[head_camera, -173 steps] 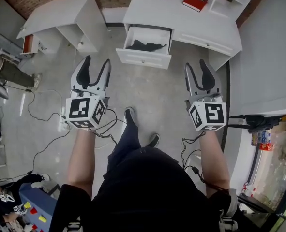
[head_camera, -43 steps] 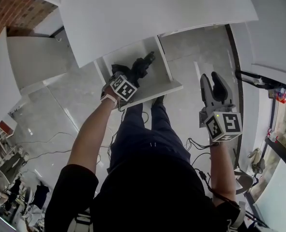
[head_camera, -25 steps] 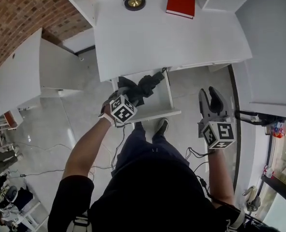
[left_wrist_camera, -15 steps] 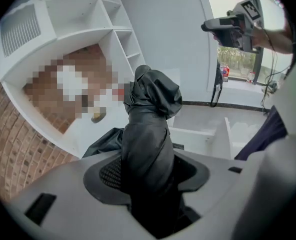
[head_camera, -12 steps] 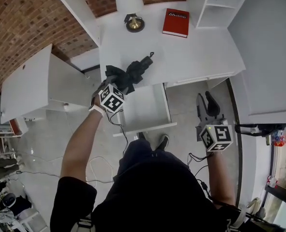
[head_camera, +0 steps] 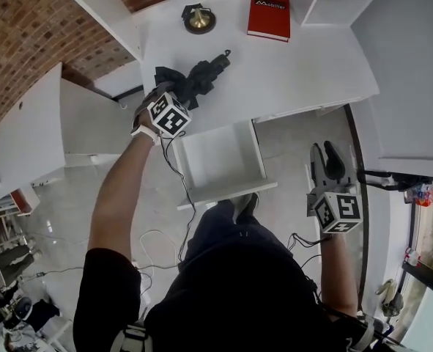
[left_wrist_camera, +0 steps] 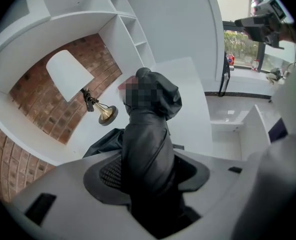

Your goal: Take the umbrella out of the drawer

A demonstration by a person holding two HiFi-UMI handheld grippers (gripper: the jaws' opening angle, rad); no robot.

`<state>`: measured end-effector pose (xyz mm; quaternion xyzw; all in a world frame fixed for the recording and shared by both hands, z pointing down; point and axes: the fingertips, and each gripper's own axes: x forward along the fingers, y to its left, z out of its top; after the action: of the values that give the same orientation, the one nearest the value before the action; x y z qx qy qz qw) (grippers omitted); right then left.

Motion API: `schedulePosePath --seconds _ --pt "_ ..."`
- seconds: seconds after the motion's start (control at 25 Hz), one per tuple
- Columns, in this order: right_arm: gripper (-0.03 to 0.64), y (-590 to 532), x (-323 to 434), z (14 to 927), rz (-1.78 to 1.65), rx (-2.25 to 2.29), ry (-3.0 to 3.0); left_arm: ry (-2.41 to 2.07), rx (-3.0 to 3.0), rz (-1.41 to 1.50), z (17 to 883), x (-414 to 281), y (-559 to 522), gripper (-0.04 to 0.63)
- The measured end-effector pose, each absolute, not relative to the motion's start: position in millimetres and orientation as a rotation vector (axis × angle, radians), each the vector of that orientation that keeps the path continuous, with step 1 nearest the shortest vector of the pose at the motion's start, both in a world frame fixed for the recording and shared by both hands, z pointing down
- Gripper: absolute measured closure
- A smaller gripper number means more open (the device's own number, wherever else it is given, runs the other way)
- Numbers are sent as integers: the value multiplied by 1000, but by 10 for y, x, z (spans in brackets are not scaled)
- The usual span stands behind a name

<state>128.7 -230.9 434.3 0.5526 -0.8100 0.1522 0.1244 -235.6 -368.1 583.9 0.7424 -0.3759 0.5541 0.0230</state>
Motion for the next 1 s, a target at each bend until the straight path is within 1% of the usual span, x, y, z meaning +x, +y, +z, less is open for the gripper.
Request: schedulePosePath --seconds 0.32,0.48,0.64,0.8,1.0 --pt "492 -2409 1199 4508 496 1673 -2233 -1122 2195 1750 6377 -2633 -4279 357" --pt "492 -2448 1195 4597 512 1679 -2194 -1075 2166 1820 6607 -2683 -4455 357" --pt "492 -2493 1102 4658 523 1673 -2179 -1013 2176 1868 6694 -2691 -4545 351" --pt "492 -2560 985 4666 516 1651 -2185 -1011 2186 1836 6730 -2681 -4569 343" --pt "492 -2676 845 4619 497 1631 -2209 -1084 2235 1804 6634 -2702 -4597 316"
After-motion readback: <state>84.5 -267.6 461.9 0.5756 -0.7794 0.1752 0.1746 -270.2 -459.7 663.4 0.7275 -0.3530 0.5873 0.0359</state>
